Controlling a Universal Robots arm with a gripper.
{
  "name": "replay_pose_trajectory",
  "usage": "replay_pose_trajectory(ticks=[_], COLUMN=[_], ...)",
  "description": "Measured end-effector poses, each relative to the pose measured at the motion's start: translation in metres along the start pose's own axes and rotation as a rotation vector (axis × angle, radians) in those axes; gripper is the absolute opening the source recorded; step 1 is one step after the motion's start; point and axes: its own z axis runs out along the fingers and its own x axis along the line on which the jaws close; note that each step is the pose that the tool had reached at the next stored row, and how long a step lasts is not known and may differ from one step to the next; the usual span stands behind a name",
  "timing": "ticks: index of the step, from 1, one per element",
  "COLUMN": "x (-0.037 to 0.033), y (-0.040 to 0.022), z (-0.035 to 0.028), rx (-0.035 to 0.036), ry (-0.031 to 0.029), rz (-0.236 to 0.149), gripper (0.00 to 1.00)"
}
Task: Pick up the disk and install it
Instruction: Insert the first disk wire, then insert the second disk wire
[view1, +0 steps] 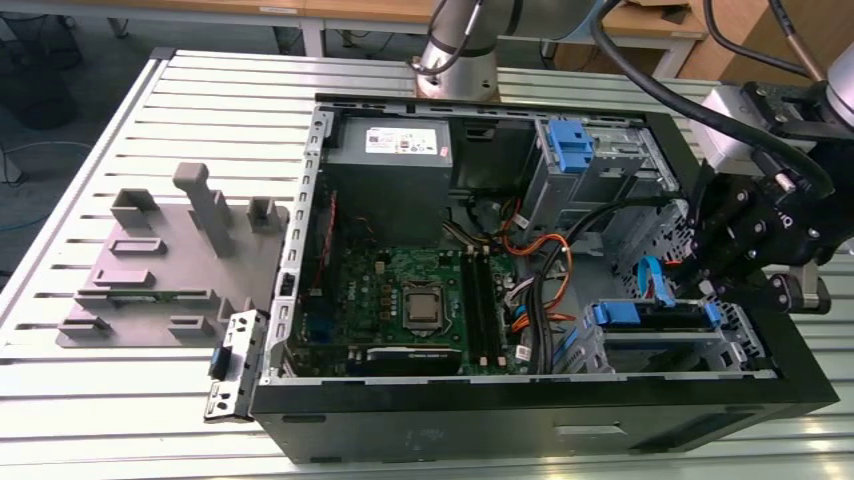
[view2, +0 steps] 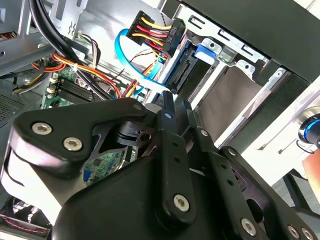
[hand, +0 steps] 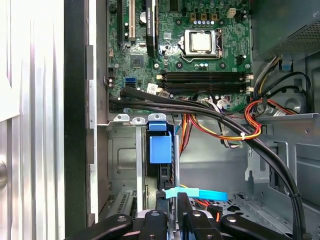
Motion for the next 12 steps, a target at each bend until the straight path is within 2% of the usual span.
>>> replay_pose_trajectory(ticks=[4,6,12], x=[0.0,-0.0001,-0.0002], y=[0.0,0.0001,0.0001], z=[-0.0008,-0.0033,-0.004], rx=[0.0,0.0001,0.0], ry=[0.0001,0.0001,0.0], rz=[0.0,0.0,0.0], gripper=[0.24,0.24,0.24])
